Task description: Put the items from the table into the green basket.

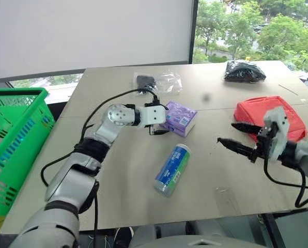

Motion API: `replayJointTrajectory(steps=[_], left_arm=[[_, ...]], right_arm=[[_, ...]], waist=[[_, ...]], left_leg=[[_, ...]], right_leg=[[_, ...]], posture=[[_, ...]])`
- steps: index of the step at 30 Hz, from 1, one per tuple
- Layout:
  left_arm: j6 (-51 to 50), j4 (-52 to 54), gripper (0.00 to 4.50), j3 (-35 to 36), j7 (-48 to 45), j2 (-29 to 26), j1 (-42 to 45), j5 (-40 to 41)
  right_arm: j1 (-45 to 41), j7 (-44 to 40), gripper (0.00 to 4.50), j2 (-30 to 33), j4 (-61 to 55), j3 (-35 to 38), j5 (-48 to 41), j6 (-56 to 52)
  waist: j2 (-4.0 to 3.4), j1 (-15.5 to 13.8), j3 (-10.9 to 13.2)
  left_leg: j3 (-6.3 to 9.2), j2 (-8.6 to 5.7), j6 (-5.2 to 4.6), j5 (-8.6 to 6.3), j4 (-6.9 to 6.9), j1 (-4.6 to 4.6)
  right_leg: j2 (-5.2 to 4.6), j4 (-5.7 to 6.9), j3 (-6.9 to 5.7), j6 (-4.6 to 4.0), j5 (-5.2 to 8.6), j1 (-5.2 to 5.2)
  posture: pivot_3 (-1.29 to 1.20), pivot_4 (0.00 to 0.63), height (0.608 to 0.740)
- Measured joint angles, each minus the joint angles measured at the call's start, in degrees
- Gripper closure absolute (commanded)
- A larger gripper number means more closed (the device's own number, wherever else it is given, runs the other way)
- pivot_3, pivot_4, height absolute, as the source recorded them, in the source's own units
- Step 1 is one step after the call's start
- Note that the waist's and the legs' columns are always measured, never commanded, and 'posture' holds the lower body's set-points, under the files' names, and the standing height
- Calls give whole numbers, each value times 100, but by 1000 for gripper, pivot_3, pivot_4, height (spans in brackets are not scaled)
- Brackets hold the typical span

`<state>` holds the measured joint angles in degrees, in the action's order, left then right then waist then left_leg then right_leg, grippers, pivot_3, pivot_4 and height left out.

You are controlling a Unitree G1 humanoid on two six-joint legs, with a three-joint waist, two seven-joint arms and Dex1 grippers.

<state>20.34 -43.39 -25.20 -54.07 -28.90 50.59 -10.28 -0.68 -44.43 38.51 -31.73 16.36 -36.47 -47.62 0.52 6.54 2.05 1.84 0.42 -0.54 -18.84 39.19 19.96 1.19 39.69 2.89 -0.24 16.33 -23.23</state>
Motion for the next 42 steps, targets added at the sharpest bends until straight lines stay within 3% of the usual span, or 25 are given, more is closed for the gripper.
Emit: replayJointTrajectory(steps=[5, 13, 15, 20, 24, 33, 35, 39, 42], left_arm=[[567, -1225, 0, -260, 507, 367, 499, -702], [957, -1933, 3528, -266, 1149, 680, 789, -1168], [1012, -1953, 3965, -228, 1220, 684, 772, -1212], [1046, -1947, 3971, -175, 1651, 675, 707, -1285], [729, -1544, 3971, 265, 2021, 431, 656, -1179], [-1336, 866, 3971, 1765, 2163, -1787, 101, -984], [-1844, 1349, 3971, 2138, 2075, -2607, -493, -993], [-2347, 1562, 3971, 2775, 2058, -3482, -1282, -981], [-2866, 2069, 3971, 3852, 2076, -3988, -2493, -860]], right_arm=[[84, 77, 53, -62, -165, 3, -17, 335], [-14, 232, 0, -67, -209, -40, -170, 420], [-97, 226, 0, -61, -198, -94, -194, 431], [-322, 212, 0, -57, -94, -293, -241, 470], [-837, 203, 0, -193, -38, -490, -480, 468], [-1879, -174, 0, -726, 360, -1268, -859, 542], [-2291, -275, 0, -954, 676, -1487, -855, 589], [-2615, -364, 0, -1167, 988, -1568, -877, 676], [-2921, -418, 0, -1398, 1225, -1626, -1035, 656]], waist=[[4, 256, 0], [7, 386, -5], [7, 385, -5], [11, 377, -2], [30, 387, 12], [30, 296, 11], [31, 225, 11], [38, 90, 9], [47, -312, 0]], left_leg=[[-5, -2, -2, -1, 4, 21], [-2, -4, -2, -1, 8, 12], [-2, -4, -2, -1, 7, 1], [-3, -5, -2, -1, 7, -5], [3, 1, -1, 0, 6, -4], [13, 4, 0, 0, 2, 1], [13, 3, 0, 0, 2, 2], [24, 5, 2, 1, 2, 21], [38, -6, 3, 1, 7, 39]], right_leg=[[-1, 3, 10, 12, -6, 1], [-6, 6, 7, 20, -9, 14], [-6, 5, 7, 21, -8, 24], [-6, 7, 9, 21, -8, 26], [-2, 10, 6, 20, -9, 22], [-21, 12, -4, 17, -11, -14], [-24, 17, -8, 16, -11, -21], [-30, 21, -28, 15, -12, -42], [-46, 17, -46, 14, -12, -51]], posture=[[-285, 0, 740], [-263, 0, 740], [-249, 0, 740], [-214, 1, 740], [-173, 1, 740], [-45, 0, 740], [-6, 0, 740], [35, 0, 740], [55, 0, 740]])
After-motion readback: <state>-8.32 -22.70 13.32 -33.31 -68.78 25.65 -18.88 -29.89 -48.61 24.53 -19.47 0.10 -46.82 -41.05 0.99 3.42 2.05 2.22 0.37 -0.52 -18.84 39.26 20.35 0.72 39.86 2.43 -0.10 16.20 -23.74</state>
